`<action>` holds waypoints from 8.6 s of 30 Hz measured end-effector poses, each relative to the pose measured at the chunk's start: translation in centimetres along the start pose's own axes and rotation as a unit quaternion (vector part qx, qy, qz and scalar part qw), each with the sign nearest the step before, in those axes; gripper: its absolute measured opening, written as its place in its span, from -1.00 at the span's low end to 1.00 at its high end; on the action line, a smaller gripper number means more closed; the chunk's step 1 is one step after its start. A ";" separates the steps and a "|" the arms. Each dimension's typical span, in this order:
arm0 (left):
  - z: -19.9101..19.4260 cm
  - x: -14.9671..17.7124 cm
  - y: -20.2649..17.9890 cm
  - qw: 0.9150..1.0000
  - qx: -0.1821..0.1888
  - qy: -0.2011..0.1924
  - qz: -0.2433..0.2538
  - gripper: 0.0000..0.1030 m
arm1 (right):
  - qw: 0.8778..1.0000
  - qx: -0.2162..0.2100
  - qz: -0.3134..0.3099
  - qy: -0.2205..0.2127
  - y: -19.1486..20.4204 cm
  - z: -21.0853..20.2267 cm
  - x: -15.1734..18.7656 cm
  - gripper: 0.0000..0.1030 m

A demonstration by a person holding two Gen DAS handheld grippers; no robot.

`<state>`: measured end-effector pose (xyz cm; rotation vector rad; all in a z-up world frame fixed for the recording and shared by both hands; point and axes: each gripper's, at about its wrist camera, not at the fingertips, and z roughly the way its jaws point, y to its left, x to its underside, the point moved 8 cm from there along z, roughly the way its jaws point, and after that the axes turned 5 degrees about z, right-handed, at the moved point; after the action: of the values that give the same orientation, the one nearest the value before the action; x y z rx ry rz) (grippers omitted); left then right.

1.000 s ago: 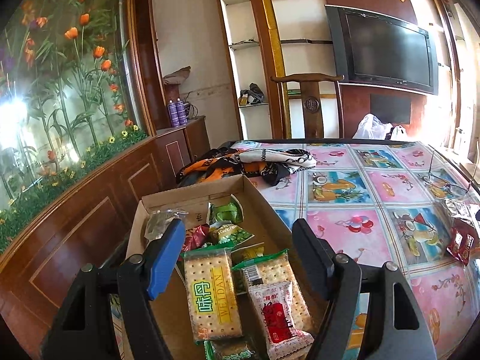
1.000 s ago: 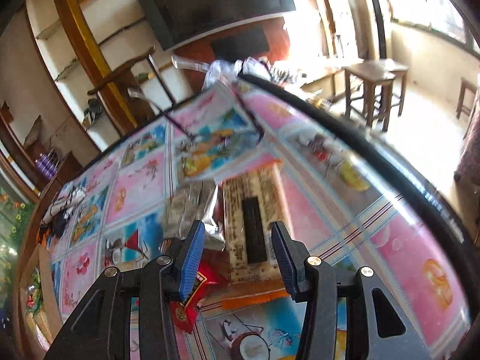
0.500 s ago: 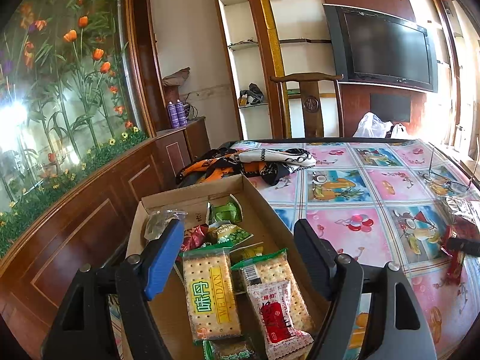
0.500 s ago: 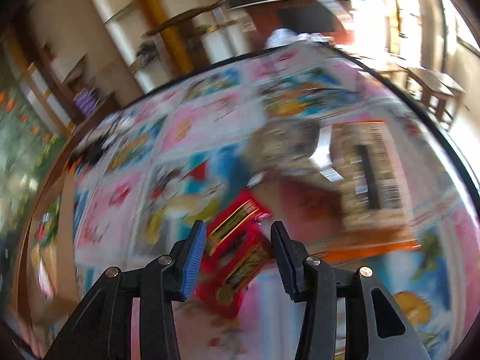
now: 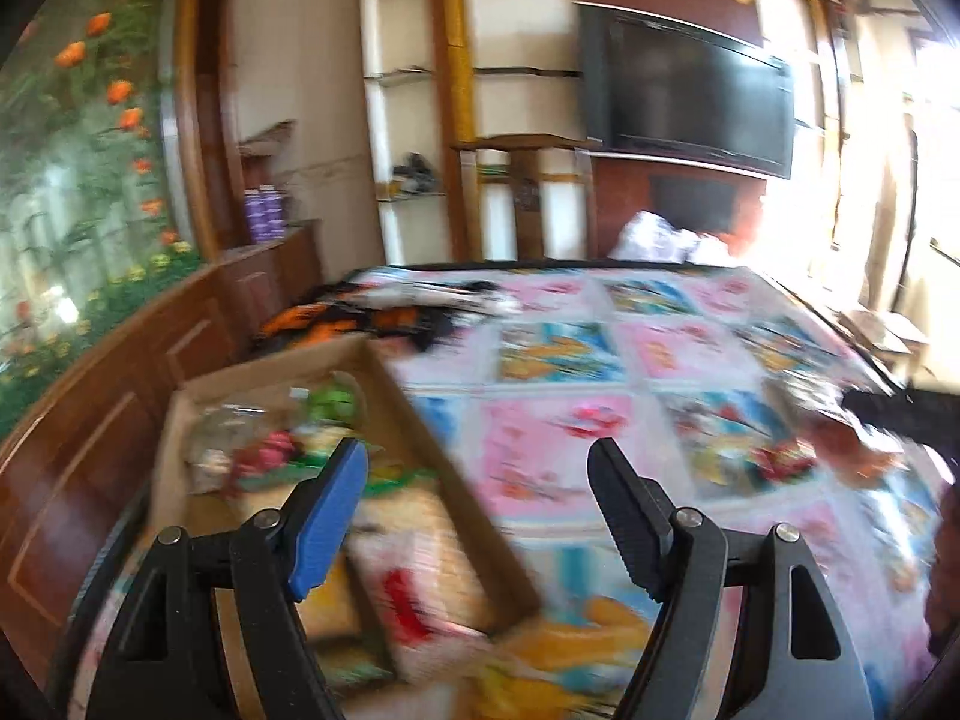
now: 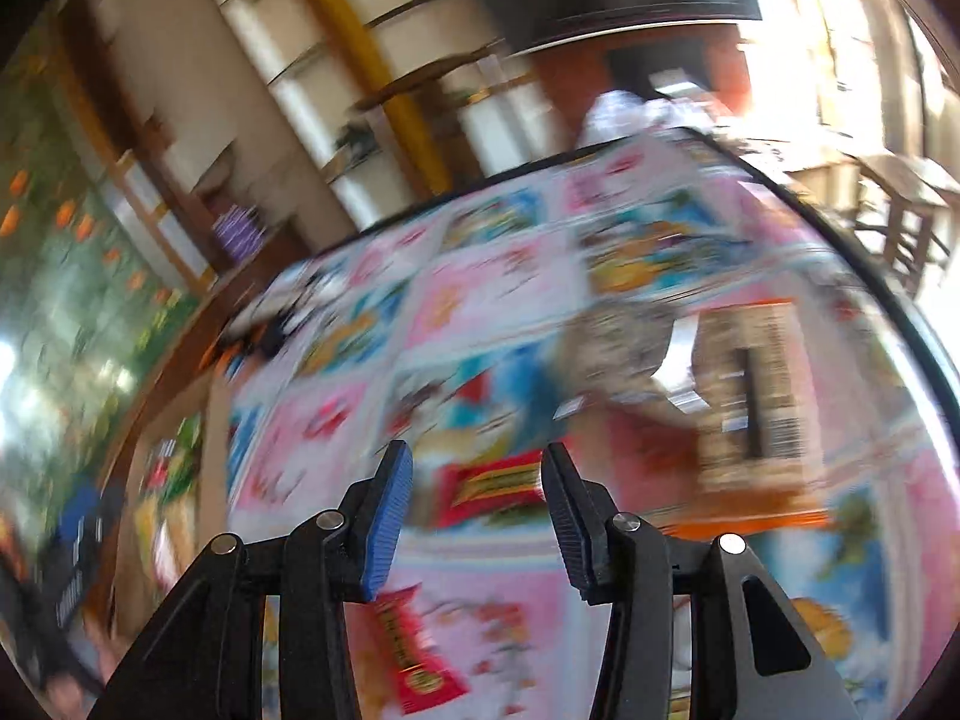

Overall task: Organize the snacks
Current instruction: 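Grasp an orange-ended bar packet with the right gripper while the left grasps a red packet, then lift the bar packet and red packet and carry them toward the box with both grippers, then lower the red packet and bar packet into the box with both grippers, then open both grippers to release the packets into the box, then move the right gripper back over the table while the left stays above the box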

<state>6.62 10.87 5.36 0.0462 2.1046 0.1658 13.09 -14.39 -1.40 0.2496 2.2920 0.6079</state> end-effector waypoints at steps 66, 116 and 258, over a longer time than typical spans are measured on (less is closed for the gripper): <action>5.8 4.1 -13.3 0.983 0.103 0.148 0.029 -0.67 | 0.989 0.139 0.052 0.008 -9.3 -1.6 -2.2 0.09; 2.7 0.0 -9.7 0.999 0.015 0.030 0.033 -0.66 | 0.978 0.057 -0.196 -0.050 5.2 -2.0 3.6 0.10; 1.9 -0.3 10.0 0.976 -0.215 -0.027 -0.010 0.42 | 0.998 0.026 -0.034 -0.041 5.0 0.8 -0.3 0.35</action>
<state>8.06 20.94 5.98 -0.2256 1.9736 0.5971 13.89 -9.90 0.78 0.2172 2.2303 0.4963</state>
